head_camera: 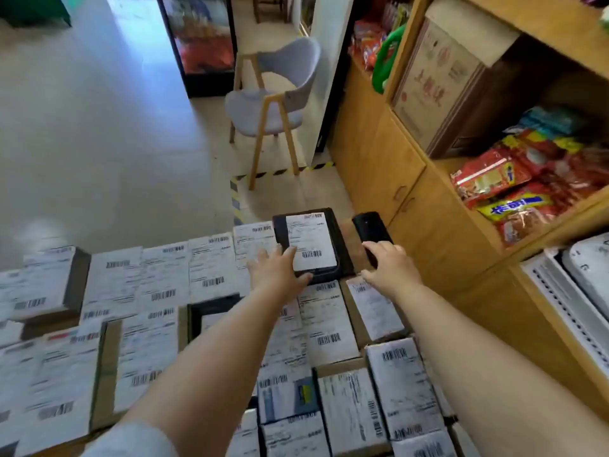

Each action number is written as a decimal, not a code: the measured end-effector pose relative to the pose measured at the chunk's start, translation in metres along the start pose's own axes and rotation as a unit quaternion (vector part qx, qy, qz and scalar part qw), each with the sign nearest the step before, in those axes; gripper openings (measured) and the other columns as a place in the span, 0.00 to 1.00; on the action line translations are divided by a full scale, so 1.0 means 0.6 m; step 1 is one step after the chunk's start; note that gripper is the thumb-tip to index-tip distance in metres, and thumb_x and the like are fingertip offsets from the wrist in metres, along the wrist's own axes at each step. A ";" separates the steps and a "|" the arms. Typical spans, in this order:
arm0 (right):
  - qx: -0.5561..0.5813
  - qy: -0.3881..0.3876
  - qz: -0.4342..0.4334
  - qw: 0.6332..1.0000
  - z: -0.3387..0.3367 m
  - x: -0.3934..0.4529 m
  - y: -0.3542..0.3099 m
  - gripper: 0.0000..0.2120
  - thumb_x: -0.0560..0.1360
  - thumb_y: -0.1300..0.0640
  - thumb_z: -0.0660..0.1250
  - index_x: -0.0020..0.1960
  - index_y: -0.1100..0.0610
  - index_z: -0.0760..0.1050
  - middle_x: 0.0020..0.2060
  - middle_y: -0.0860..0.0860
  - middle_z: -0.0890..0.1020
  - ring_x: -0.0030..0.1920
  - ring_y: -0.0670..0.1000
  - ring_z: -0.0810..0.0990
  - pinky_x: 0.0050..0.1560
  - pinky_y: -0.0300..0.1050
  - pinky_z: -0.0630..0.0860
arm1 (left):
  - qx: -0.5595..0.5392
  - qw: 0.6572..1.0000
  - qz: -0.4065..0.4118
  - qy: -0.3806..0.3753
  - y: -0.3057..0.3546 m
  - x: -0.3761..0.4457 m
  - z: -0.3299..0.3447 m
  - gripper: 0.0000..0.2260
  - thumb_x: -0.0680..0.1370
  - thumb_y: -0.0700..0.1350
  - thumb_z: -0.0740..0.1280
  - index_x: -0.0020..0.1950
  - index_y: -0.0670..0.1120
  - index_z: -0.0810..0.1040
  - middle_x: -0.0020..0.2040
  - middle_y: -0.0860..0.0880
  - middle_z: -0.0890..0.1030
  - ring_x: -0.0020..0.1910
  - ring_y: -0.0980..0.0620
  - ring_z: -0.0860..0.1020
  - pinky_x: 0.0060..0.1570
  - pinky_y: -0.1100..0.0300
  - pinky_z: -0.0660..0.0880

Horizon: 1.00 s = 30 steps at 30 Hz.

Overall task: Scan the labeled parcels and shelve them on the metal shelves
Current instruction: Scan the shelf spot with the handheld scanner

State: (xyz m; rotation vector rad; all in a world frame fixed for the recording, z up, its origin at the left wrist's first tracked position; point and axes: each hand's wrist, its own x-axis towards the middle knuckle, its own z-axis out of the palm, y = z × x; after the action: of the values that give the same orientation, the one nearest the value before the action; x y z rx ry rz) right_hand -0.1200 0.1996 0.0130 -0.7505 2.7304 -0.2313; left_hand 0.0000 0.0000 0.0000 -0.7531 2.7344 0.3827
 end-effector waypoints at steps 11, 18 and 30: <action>0.035 -0.029 0.123 0.991 0.068 0.133 0.073 0.36 0.76 0.50 0.67 0.78 0.49 0.52 0.77 0.56 0.55 0.74 0.61 0.56 0.70 0.58 0.66 | -0.057 0.981 -0.171 -0.067 0.069 0.086 0.040 0.64 0.63 0.81 0.61 0.81 0.43 0.35 0.80 0.39 0.34 0.78 0.38 0.34 0.74 0.32 0.40; 0.035 -0.052 0.179 0.982 0.084 0.178 0.059 0.41 0.76 0.45 0.68 0.79 0.42 0.45 0.73 0.60 0.57 0.69 0.61 0.62 0.66 0.58 0.69 | -0.083 0.977 -0.183 -0.074 0.100 0.099 0.051 0.68 0.60 0.80 0.66 0.79 0.43 0.31 0.77 0.36 0.29 0.75 0.38 0.27 0.71 0.34 0.32; 0.065 -0.017 0.175 0.982 0.077 0.189 0.080 0.36 0.77 0.45 0.66 0.79 0.42 0.51 0.69 0.60 0.65 0.68 0.61 0.63 0.66 0.58 0.67 | -0.293 0.933 -0.204 0.037 0.112 0.127 0.046 0.60 0.63 0.58 0.82 0.81 0.50 0.45 0.79 0.43 0.56 0.78 0.41 0.56 0.75 0.44 0.59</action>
State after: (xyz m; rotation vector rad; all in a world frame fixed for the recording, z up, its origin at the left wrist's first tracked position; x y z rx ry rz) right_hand -0.2202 0.1781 -0.0694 -0.2298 2.7243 -0.3085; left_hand -0.0931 0.0301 -0.0386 -1.4705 2.4315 1.1083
